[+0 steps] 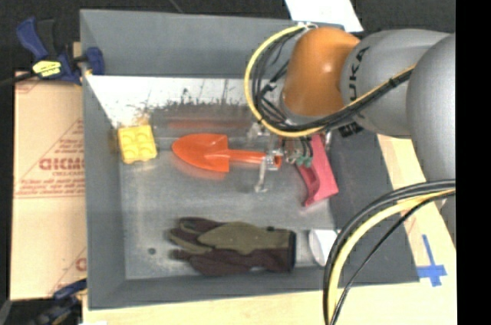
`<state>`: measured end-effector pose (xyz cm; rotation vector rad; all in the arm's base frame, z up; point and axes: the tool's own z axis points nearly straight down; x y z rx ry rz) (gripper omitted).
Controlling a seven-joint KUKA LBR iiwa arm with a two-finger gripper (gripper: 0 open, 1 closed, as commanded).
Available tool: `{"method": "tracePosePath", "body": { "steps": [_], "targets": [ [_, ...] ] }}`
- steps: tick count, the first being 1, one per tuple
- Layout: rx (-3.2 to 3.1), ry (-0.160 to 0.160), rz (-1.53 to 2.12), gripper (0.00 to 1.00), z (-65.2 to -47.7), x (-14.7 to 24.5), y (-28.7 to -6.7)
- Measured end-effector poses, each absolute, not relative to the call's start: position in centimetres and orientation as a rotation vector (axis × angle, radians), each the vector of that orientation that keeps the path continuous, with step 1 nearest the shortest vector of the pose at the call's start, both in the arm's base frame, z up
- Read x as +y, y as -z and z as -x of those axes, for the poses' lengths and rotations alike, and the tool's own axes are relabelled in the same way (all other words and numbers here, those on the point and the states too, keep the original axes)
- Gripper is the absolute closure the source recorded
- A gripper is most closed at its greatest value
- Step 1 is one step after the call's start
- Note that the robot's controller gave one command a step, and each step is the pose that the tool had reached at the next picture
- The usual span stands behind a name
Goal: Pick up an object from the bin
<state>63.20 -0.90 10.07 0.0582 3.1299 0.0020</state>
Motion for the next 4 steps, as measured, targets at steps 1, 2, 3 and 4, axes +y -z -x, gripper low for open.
{"method": "tracePosePath", "body": {
  "steps": [1,2,3,4],
  "targets": [
    [3.123,-0.004,-0.165,0.0,-63.5,-2.2,-7.1],
    [3.125,-0.004,-0.169,0.0,-63.5,0.0,-7.1],
    [3.12,-0.002,-0.169,0.0,-63.6,-1.9,-7.2],
    [3.12,-0.006,-0.166,1.0,-63.6,-0.6,-7.2]
  ]
}}
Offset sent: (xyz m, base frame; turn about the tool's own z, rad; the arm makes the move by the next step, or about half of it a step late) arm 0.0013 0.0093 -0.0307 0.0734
